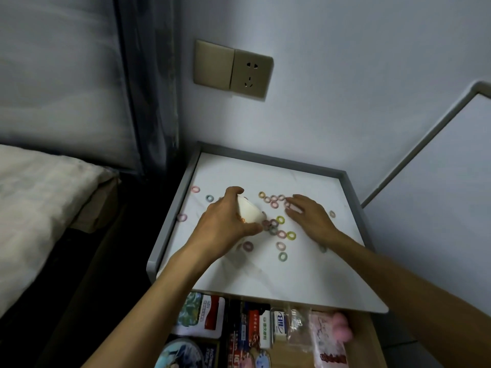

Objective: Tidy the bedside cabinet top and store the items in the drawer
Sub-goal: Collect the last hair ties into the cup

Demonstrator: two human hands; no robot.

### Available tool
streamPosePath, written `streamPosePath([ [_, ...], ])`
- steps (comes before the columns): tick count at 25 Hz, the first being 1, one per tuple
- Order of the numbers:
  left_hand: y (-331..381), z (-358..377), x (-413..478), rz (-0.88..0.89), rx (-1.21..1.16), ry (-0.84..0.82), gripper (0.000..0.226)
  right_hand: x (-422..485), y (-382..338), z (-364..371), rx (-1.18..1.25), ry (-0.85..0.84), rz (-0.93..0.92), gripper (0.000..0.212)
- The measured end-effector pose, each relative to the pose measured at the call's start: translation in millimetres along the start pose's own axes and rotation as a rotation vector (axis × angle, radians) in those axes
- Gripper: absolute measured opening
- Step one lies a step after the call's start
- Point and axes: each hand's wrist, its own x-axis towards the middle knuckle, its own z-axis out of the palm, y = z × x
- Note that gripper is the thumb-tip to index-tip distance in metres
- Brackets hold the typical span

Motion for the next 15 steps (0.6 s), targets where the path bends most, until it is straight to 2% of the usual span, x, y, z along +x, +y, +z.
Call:
streamPosePath([
  [2, 1, 3, 0, 0.000, -0.005, -0.010, 0.083, -6, -1, -7, -0.054, 0.070, -0.060, 0.029],
  [6, 3, 8, -1, 0.004, 0.015, -0.022, 0.082, -7, -9, -15, -0.015, 0.070, -0.003, 0.011],
  [11, 2, 11, -4, 0.014, 0.056, -0.034, 0.081, -4, -15, -19, -0.122, 0.019, 0.025, 0.012],
  [15, 4, 14, -6, 0.032, 0.056, -0.052, 0.081, 0, -21, -23, -0.276, -0.086, 0.032, 0.026],
])
